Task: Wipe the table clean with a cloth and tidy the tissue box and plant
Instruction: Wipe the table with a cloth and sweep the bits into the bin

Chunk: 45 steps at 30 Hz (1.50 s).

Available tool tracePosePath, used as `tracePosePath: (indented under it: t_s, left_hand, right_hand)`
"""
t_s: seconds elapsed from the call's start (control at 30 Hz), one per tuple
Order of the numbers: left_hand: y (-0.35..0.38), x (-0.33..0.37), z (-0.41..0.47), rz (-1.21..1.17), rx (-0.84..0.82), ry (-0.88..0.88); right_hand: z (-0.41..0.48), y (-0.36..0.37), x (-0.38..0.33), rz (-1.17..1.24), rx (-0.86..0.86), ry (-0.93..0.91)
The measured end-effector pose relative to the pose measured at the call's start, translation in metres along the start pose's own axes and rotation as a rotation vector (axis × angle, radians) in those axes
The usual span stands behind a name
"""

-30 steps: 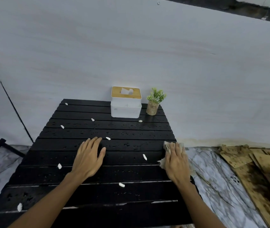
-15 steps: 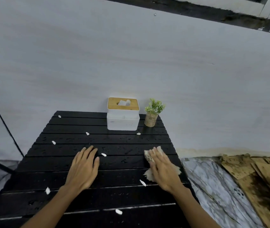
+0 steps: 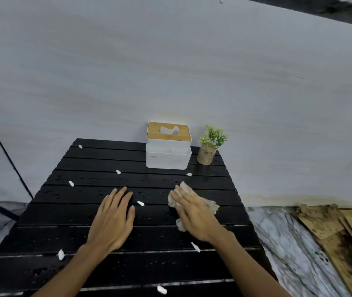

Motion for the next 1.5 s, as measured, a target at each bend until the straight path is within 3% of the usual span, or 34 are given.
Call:
tracePosePath:
  t_s: [0.1,0.3,0.43,0.57,0.67,1.03,1.33,1.4,1.5]
  left_hand:
    - [-0.001,-0.001,0.002,-0.013,0.003,0.005]
    - [0.003,-0.004,0.002,0.028,-0.002,-0.001]
    - [0.004,-0.005,0.002,0.045,0.0,-0.007]
    - [0.003,-0.005,0.001,0.046,0.001,-0.006]
    - [0.003,-0.004,0.0,0.045,0.005,0.005]
    - [0.005,-0.003,-0.001,0.072,-0.015,0.003]
    - [0.004,-0.002,-0.003,0.067,-0.008,0.009]
    - [0.004,-0.002,-0.003,0.064,-0.009,0.007]
    - [0.004,-0.002,-0.003,0.059,-0.005,0.008]
  right_hand:
    - [-0.029,-0.013,0.018,0.108,0.069,0.047]
    - [-0.016,-0.034,0.126,-0.116,0.292,0.649]
    - [0.033,-0.033,0.143,-0.095,0.277,0.754]
    - [0.062,-0.02,0.116,-0.132,0.154,0.572]
    - [0.045,-0.019,0.099,-0.168,0.174,0.451]
    - [0.061,-0.019,0.113,-0.119,0.195,0.673]
    - [0.058,-0.005,0.058,-0.117,0.084,0.228]
    - [0.042,-0.007,0.042,-0.013,0.089,0.083]
    - [0.021,-0.02,0.05,0.197,0.133,0.113]
Point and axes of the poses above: each hand's wrist, its own z-axis towards the middle knuckle, its own y-axis out of the palm, x = y × z, the point moved 8 cm from there along z, towards the middle knuckle, and after that the axes turned 4 degrees about -z, right-handed, at the moved point
